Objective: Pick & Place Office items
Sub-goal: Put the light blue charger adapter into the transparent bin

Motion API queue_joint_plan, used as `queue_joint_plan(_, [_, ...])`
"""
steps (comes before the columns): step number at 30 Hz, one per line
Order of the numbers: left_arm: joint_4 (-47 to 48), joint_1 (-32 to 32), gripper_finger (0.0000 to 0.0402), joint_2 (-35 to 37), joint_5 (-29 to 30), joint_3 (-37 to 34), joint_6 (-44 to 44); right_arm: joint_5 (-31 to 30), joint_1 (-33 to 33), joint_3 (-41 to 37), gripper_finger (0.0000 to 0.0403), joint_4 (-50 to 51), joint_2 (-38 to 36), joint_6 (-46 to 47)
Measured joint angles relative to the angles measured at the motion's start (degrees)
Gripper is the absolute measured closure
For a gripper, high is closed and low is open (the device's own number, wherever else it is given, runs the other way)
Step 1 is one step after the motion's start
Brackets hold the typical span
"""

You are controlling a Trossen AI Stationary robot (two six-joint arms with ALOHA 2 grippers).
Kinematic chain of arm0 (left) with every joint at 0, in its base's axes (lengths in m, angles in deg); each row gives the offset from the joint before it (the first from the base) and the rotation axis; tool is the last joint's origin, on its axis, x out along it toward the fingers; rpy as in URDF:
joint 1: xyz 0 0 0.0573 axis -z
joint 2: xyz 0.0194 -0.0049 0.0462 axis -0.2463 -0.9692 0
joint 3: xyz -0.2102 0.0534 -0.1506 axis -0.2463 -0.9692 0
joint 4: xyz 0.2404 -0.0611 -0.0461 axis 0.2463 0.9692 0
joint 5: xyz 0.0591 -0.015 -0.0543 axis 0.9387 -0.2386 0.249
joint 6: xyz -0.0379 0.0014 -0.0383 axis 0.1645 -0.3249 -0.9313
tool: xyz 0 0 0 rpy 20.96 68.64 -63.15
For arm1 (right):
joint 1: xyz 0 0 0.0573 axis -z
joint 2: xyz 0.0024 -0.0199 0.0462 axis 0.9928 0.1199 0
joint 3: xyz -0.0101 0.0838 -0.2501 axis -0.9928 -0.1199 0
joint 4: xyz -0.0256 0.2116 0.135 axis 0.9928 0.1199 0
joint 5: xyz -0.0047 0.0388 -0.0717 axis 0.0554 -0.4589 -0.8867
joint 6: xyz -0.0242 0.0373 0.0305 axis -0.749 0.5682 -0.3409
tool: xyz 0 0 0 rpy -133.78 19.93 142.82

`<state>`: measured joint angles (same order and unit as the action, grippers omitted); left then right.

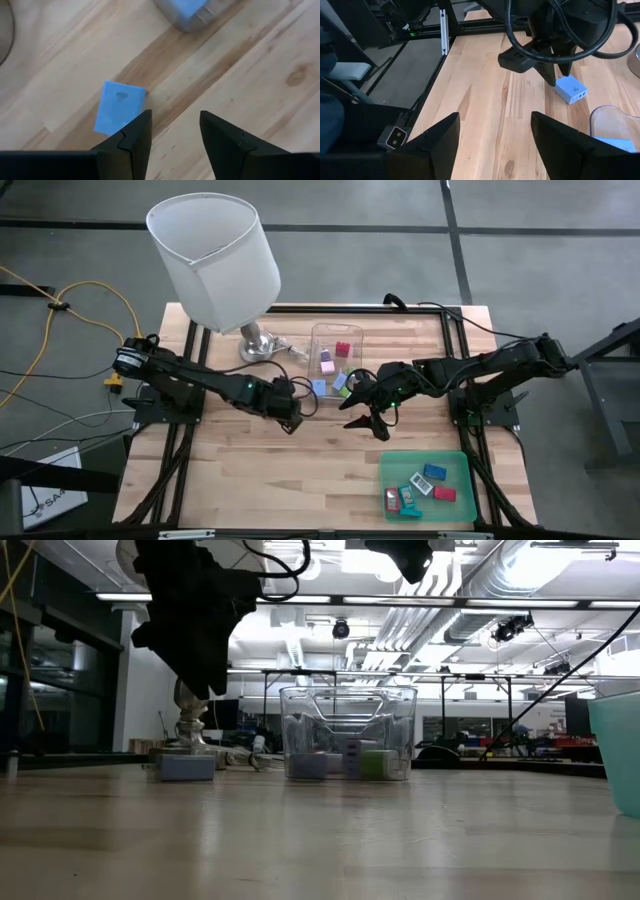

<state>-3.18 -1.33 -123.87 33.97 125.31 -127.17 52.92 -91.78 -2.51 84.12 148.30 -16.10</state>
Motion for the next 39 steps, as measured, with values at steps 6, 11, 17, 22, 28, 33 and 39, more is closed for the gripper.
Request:
queue_joint_plan(6, [3.8, 0.0, 0.0242, 0.0, -0.4, 0.0, -2.1, 0.0, 0.0, 0.0, 0.0171, 0.0, 0.0, 0.0])
queue_joint_plan(11, [7.9, 0.6, 0.0242, 0.0, -1.5, -1.6, -8.6, 0.0, 0.0, 0.0, 0.0171, 0.0, 0.0, 0.0])
queue_joint_plan(17, [6.0, 1.1, 0.0219, 0.0, -3.4, -2.7, -6.1, 0.0, 0.0, 0.0, 0.0171, 0.0, 0.0, 0.0])
queue_joint_plan(22, [5.8, 1.1, 0.0172, 0.0, -3.6, -2.7, -2.1, 0.0, 0.0, 0.0, 0.0171, 0.0, 0.0, 0.0])
queue_joint_plan(28, [4.5, 1.1, 0.0121, 0.0, -4.0, -6.0, -0.1, 0.0, 0.0, 0.0, 0.0171, 0.0, 0.0, 0.0])
queue_joint_plan(33, [1.5, 1.1, 0.0106, 0.0, -4.1, -8.8, 1.3, 0.0, 0.0, 0.0, 0.0171, 0.0, 0.0, 0.0])
queue_joint_plan(39, [1.0, 1.1, 0.0105, 0.0, -2.6, -8.9, 4.0, 0.0, 0.0, 0.0, 0.0171, 0.0, 0.0, 0.0])
